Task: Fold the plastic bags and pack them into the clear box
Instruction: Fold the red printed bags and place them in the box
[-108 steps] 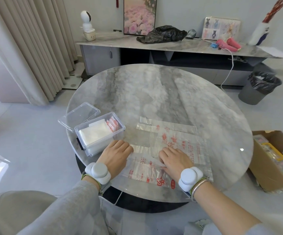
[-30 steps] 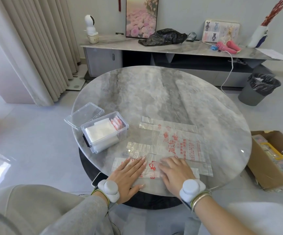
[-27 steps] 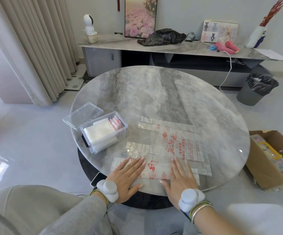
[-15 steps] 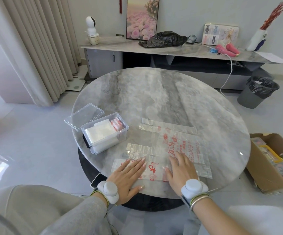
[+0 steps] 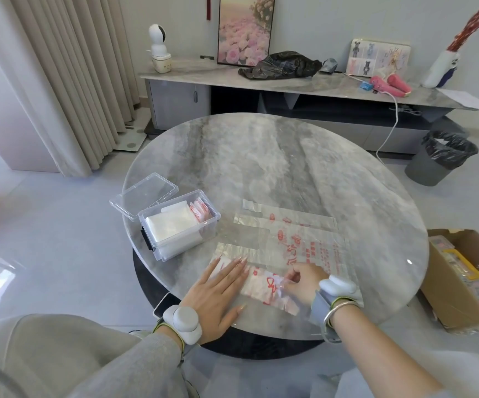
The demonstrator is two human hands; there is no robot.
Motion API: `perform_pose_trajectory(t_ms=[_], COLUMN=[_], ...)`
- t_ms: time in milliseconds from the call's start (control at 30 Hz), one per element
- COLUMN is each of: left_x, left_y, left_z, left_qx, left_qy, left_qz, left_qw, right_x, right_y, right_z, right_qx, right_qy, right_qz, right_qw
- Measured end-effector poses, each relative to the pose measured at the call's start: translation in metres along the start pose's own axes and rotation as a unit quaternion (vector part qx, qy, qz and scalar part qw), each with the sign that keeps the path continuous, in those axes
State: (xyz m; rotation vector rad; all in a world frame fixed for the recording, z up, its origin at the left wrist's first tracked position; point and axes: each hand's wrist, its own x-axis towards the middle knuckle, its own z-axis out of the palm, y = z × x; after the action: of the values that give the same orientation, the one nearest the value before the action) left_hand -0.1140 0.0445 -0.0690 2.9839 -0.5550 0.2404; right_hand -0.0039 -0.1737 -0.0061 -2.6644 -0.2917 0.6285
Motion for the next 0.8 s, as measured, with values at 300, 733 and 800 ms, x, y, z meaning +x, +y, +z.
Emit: perform_pose_trajectory(t_ms=[300,733,800], left_x=[0.004,0.000,-0.001], left_y=[0.006,0.003,0.003], left_z=[0.002,0.007,0.009], left_qx=[-0.008,-0.023,-0.018], left_qy=[0.003,-0.042,-0.040], left_qz=[-0.013,0.047,0.051], left_qw=[1.000,0.998,0.998], right_x=[0.002,-0.007,-0.011], right_y=[0.010,-0.020,-0.015], right_z=[0.007,0.029,0.018], right_qx=[0.296,0.443,0.249], right_qy=[0.111,0.011,0.061], right_qz=[0.141,0.162,0.102], right_qw=[0.938,0.882,0.961])
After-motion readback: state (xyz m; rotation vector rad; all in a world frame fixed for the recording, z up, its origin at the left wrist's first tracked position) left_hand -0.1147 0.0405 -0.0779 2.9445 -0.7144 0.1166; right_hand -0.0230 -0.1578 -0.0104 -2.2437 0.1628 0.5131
